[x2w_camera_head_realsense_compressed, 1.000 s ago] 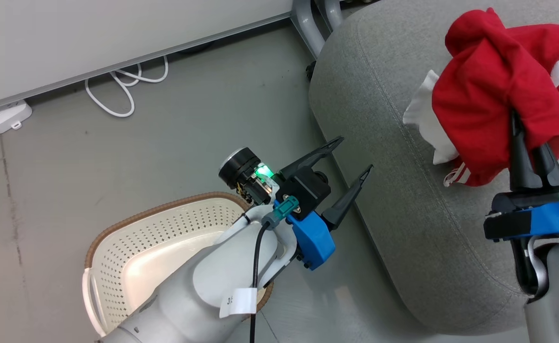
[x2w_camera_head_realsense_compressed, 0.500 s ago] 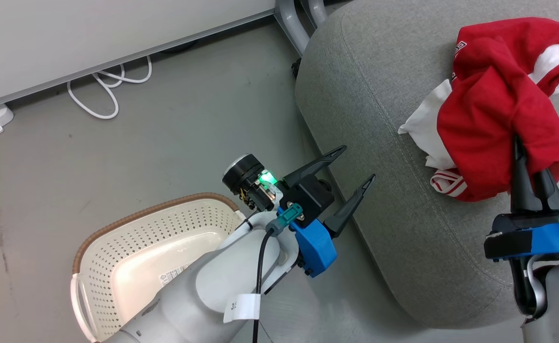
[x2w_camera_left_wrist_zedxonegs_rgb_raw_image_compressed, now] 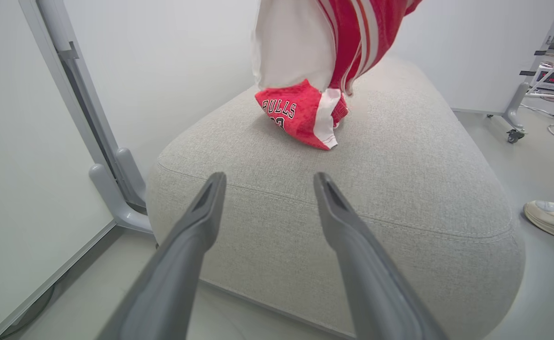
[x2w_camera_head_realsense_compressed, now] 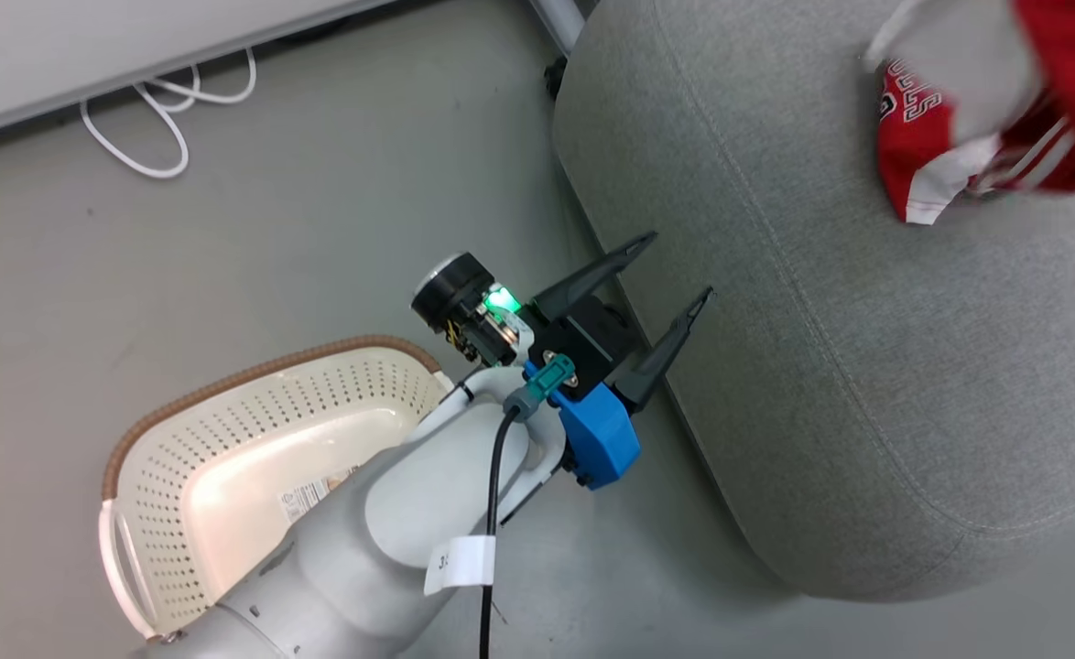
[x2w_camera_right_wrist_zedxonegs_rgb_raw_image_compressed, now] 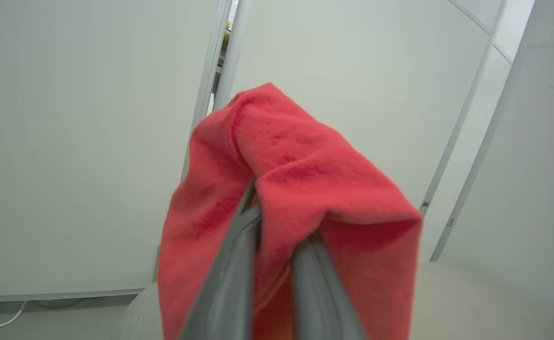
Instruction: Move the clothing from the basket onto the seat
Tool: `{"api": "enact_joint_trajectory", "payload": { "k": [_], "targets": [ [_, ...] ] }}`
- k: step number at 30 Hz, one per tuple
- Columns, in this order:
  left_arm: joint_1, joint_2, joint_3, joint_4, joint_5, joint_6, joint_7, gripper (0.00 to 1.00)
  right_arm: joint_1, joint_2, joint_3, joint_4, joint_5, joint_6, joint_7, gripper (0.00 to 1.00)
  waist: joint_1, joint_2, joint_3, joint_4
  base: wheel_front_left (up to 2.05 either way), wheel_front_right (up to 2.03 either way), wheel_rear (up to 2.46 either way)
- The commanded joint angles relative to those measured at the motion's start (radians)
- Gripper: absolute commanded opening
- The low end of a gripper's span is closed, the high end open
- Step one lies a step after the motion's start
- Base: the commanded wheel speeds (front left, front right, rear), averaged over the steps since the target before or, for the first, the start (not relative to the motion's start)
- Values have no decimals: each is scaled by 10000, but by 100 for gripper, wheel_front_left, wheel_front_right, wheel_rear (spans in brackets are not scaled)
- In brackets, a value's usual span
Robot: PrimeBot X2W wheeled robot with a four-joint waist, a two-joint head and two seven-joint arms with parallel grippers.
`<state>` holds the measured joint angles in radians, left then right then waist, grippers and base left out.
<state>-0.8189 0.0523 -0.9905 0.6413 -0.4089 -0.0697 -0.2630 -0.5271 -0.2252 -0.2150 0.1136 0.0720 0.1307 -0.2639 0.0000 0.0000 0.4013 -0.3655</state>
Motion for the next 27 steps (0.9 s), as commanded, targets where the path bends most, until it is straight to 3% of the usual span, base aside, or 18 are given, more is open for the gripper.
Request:
{"api": "enact_joint_trajectory", "payload": {
  "k": [1, 9, 14, 27],
  "targets": [
    [-259, 113, 63, 24, 119, 33, -26, 100, -603, -317, -238, -74, -75, 1, -8, 0, 0, 0, 497, -8, 0, 0, 0],
    [-1051, 302, 81, -113, 549, 0, -26, 100, -2525, -1546, -1620, 414, -18, 1, -8, 0, 0, 0, 1951, 228, 0, 0, 0],
    [-1484, 319, 54, -245, 779, 43, -25, 100, -2939, -2079, -2273, 1372, -63, 1, -8, 0, 0, 0, 2693, 406, 0, 0, 0],
    [-1999, 350, -26, -623, 1037, 126, -25, 100, -3331, -2094, -2210, 4480, -339, 1, -8, 0, 0, 0, 3678, 815, 0, 0, 0]
  ]
}}
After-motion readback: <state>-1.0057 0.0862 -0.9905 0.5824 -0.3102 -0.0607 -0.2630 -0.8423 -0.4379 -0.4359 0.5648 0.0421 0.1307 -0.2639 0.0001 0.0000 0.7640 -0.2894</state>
